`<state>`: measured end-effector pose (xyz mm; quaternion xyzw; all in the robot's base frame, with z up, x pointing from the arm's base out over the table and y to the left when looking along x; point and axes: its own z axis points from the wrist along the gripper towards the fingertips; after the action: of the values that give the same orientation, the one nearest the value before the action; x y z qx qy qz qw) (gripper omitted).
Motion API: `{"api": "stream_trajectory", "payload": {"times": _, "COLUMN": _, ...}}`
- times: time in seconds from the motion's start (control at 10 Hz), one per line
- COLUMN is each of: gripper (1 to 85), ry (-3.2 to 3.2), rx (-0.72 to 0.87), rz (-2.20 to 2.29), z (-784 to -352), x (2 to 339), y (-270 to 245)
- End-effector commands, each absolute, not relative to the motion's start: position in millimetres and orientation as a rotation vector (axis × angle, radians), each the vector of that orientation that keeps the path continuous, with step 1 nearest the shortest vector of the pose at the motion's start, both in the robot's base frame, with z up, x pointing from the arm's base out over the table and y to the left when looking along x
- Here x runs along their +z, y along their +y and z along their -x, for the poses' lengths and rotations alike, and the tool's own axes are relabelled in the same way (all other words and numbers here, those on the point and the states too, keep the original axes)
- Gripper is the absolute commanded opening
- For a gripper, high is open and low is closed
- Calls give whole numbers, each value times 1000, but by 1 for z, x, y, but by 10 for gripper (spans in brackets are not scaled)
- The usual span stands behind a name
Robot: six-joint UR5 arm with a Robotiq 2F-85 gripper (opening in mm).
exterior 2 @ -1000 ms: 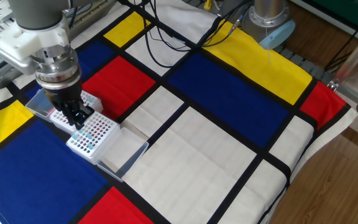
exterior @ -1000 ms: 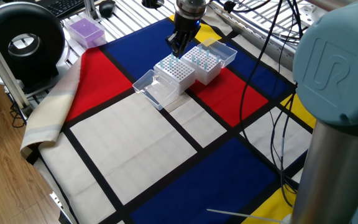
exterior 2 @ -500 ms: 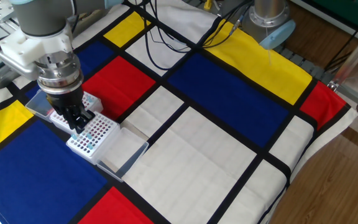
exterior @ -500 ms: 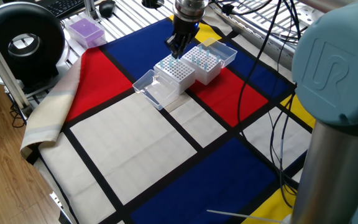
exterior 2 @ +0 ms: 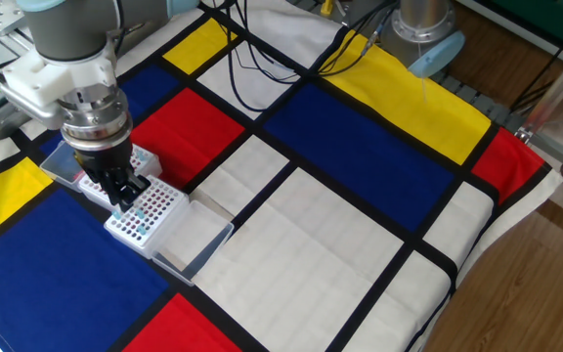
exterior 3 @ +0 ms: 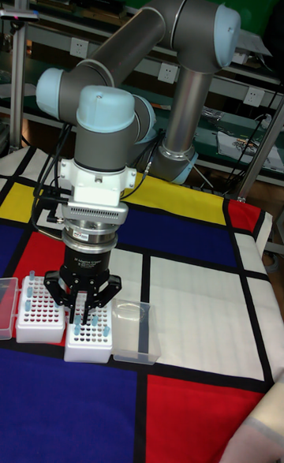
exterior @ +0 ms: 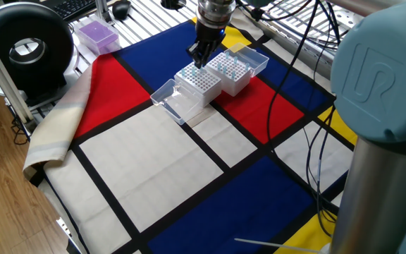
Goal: Transfer all medium pipette tips from one holder to another
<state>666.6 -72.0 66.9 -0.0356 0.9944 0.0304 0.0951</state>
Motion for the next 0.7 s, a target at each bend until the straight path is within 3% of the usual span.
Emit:
{"api": "stream_trajectory", "payload": {"times": 0.0, "gripper": 250, "ry": 2944, "rx": 94, "rz": 89, "z": -667, "x": 66, "y": -71}}
{"api": "stream_trajectory", "payload": {"times": 0.6, "gripper": 223, "ry": 2953, "rx": 94, "rz": 67, "z": -663, "x": 65, "y": -71}}
